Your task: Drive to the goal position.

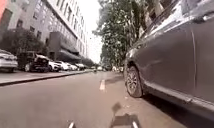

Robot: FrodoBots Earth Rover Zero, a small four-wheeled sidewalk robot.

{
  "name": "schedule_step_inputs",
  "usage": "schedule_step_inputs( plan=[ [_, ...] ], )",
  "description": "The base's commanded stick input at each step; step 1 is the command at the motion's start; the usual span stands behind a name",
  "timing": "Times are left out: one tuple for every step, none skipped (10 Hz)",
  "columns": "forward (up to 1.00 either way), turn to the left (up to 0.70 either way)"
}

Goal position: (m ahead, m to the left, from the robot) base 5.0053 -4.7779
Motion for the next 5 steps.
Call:
schedule_step_inputs(
  plan=[
    [0.70, 0.00],
    [0.70, 0.00],
    [0.70, 0.00],
    [0.70, 0.00],
    [0.70, 0.02]
  ],
)
